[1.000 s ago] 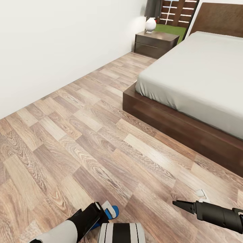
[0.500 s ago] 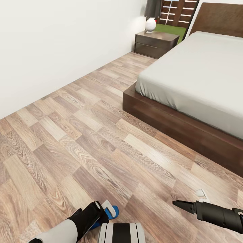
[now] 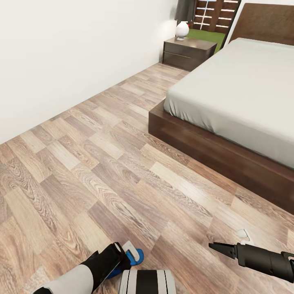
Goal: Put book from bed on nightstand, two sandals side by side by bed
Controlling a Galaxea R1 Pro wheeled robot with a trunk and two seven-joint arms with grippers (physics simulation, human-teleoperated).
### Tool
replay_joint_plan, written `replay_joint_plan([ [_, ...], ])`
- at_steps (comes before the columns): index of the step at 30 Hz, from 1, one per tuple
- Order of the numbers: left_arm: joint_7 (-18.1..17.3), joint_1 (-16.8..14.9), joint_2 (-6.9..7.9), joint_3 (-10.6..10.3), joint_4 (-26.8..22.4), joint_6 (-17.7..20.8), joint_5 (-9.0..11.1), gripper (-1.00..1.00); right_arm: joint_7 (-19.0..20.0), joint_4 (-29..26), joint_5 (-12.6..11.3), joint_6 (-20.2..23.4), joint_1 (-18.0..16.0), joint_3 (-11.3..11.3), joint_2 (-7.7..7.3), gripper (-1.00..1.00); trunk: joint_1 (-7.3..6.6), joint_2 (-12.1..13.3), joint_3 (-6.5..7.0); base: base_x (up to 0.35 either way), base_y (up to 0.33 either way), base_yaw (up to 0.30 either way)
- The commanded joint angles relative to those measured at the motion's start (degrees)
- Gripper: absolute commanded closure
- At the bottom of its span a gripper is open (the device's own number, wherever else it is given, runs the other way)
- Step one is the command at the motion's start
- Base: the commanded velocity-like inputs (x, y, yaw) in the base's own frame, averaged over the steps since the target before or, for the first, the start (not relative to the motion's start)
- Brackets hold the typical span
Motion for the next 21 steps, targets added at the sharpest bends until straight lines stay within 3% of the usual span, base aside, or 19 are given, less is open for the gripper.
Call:
replay_joint_plan([
  [1,-0.4,0.0,0.02,0.0,-0.1,0.2,-0.6,-1.0,0.0,0.0,-0.2,0.5,0.0,0.0,-0.01,-1.0,-0.01,0.0,-0.04,0.0,0.0,0.0],
  [8,-0.3,0.0,0.05,0.0,-0.1,0.2,-0.6,-1.0,0.1,0.0,-0.2,0.5,0.0,0.0,0.0,-1.0,-0.01,0.0,-0.04,0.0,0.0,0.0],
  [13,0.0,0.0,0.06,0.0,-0.2,0.3,-0.6,-1.0,0.0,0.0,-0.2,0.5,0.0,0.0,0.03,-1.0,0.12,-0.1,-1.14,0.0,0.0,0.0],
  [21,1.7,-0.1,0.07,0.0,-0.2,0.3,-0.6,-1.0,0.0,0.0,-0.2,0.5,0.0,0.0,0.04,-1.0,0.12,-0.1,-1.14,0.0,0.0,0.0],
])
